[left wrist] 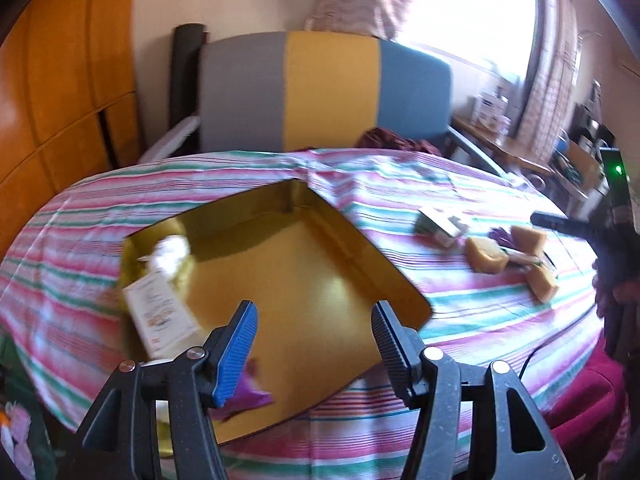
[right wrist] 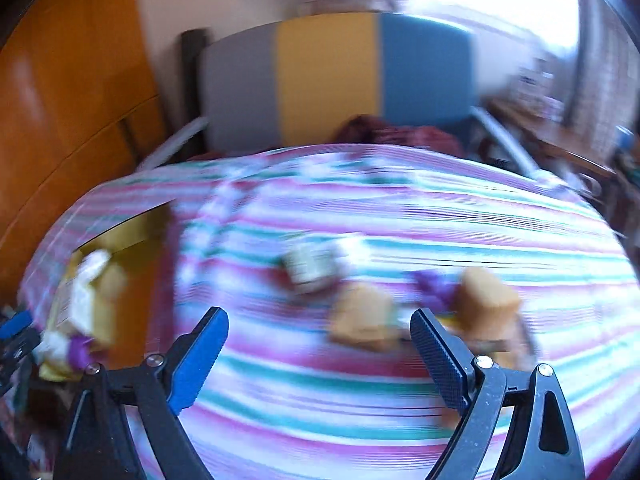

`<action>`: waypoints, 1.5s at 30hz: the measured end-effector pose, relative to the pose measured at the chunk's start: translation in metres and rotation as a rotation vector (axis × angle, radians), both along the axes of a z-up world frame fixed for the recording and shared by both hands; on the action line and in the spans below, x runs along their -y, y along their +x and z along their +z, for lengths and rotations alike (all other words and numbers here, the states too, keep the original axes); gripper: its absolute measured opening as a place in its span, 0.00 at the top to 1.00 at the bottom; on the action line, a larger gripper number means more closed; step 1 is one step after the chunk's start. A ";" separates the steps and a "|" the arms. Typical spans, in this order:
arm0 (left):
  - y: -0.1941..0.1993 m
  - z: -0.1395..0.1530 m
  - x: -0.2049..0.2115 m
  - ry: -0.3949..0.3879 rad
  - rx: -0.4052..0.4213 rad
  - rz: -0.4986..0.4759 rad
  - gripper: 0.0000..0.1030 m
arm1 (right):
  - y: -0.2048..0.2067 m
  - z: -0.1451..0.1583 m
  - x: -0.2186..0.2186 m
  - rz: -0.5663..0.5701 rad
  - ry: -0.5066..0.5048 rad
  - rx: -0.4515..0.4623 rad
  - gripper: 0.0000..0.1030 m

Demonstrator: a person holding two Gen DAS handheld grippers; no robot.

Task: Organize objects
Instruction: 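Move both tools back toward the remaining items on the cloth, then grasp the flat yellow sponge with the left gripper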

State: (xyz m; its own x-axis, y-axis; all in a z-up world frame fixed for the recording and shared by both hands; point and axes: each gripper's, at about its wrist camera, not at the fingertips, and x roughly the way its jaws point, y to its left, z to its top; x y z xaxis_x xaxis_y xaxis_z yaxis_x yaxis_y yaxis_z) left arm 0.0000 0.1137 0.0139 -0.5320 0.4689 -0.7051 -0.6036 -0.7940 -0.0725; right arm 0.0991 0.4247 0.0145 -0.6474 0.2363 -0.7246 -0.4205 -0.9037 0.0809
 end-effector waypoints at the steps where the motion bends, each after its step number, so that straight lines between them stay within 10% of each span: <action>1: 0.002 -0.001 -0.008 0.002 0.011 -0.021 0.42 | 0.007 0.001 -0.015 -0.043 0.002 -0.004 0.08; 7: 0.020 -0.008 -0.057 -0.043 0.017 -0.147 0.42 | 0.061 -0.010 -0.104 -0.366 -0.015 -0.043 0.07; 15: 0.036 -0.026 -0.113 -0.072 0.101 -0.278 0.45 | 0.122 -0.034 -0.170 -0.698 -0.292 -0.144 0.07; 33: 0.027 -0.057 -0.224 -0.090 0.281 -0.371 0.49 | 0.121 -0.051 -0.167 -0.646 -0.469 -0.168 0.05; 45: 0.009 -0.087 -0.314 -0.205 0.240 -0.410 0.24 | 0.121 -0.053 -0.171 -0.622 -0.516 -0.186 0.05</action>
